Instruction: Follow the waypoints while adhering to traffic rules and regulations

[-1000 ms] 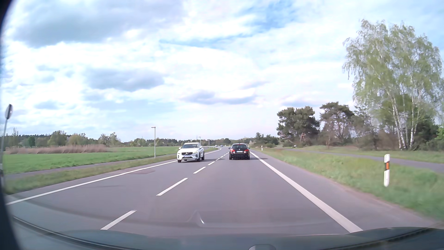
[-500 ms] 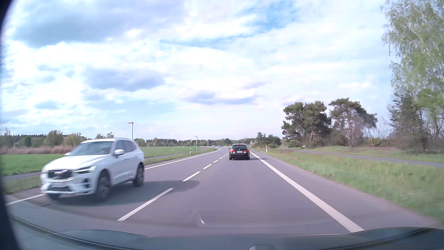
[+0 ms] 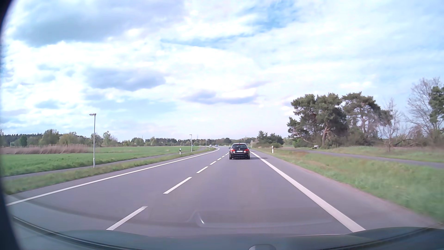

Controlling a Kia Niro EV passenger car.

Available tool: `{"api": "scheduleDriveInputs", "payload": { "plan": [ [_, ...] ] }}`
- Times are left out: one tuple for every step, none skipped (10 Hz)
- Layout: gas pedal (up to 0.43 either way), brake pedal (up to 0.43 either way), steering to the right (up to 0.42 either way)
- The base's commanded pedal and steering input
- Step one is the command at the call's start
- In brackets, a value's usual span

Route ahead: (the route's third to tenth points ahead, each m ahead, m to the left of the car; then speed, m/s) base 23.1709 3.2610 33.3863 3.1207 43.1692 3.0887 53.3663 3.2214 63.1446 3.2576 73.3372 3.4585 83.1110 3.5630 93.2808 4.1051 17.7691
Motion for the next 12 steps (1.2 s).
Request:
{"api": "scheduleDriveInputs", "payload": {
  "plan": [
    [0.098, 0.0, 0.001],
    [0.098, 0.0, 0.001],
    [0.098, 0.0, 0.001],
    [0.098, 0.0, 0.0],
    [0.098, 0.0, 0.0],
    [0.098, 0.0, 0.0],
    [0.098, 0.0, 0.0],
    [0.098, 0.0, 0.0],
    [0.098, 0.0, 0.0],
    [0.098, 0.0, 0.0],
    [0.098, 0.0, -0.001],
    [0.098, 0.0, -0.001]
  ]
}}
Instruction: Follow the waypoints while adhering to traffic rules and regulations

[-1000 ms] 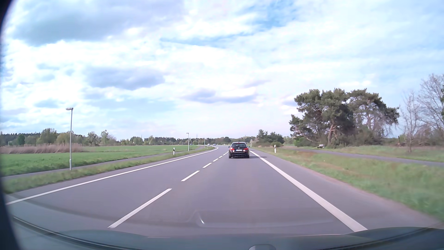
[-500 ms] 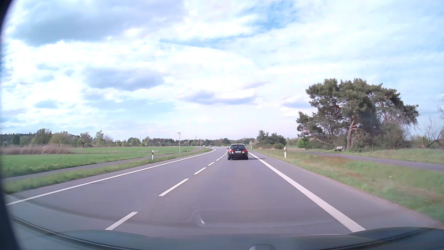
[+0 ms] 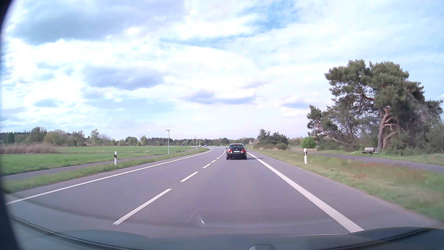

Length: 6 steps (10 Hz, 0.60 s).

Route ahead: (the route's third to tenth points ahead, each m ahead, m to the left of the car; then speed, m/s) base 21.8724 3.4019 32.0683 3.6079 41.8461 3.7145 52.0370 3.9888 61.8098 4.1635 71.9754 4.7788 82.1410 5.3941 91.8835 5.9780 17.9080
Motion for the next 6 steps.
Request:
{"api": "scheduleDriveInputs", "payload": {
  "plan": [
    [0.098, 0.0, -0.001],
    [0.098, 0.0, -0.001],
    [0.098, 0.0, -0.002],
    [0.098, 0.0, -0.003],
    [0.098, 0.0, -0.004],
    [0.098, 0.0, -0.003]
  ]
}}
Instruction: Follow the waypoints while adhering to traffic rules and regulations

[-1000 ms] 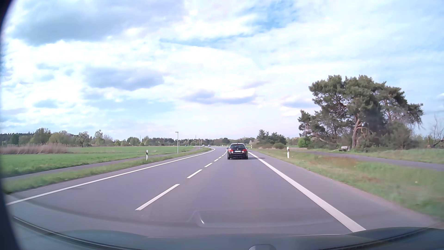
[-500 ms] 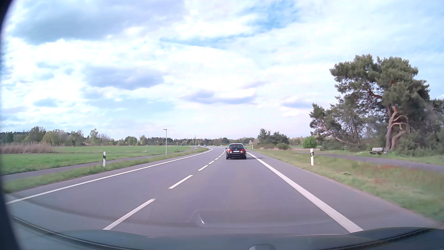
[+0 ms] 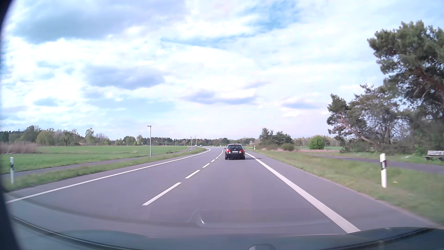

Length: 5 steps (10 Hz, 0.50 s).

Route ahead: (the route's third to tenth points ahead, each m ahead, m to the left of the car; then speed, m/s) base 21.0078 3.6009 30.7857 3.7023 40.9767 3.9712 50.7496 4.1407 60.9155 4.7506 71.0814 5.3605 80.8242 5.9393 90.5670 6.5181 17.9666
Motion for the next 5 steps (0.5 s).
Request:
{"api": "scheduleDriveInputs", "payload": {
  "plan": [
    [0.098, 0.0, -0.004],
    [0.098, 0.0, -0.004],
    [0.098, 0.0, -0.004],
    [0.098, 0.0, -0.004],
    [0.098, 0.0, -0.005]
  ]
}}
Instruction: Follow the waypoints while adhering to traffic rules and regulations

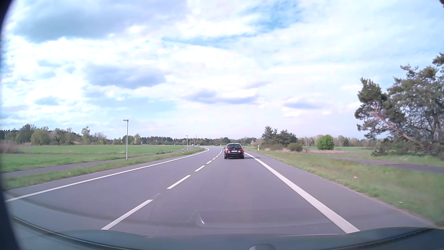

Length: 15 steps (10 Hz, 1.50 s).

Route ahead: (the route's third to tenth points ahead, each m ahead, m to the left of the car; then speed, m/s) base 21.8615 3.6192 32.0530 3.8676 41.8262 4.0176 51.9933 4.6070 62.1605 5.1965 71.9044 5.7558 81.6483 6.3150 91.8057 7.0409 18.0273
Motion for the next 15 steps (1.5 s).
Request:
{"api": "scheduleDriveInputs", "payload": {
  "plan": [
    [0.098, 0.0, -0.005],
    [0.098, 0.0, -0.005],
    [0.098, 0.0, -0.005],
    [0.098, 0.0, -0.005],
    [0.098, 0.0, -0.005],
    [0.098, 0.0, -0.005],
    [0.098, 0.0, -0.005],
    [0.098, 0.0, -0.005],
    [0.098, 0.0, -0.005],
    [0.098, 0.0, -0.005],
    [0.098, 0.0, -0.005],
    [0.098, 0.0, -0.005],
    [0.098, 0.0, -0.005],
    [0.098, 0.0, -0.005],
    [0.098, 0.0, -0.005]
  ]
}}
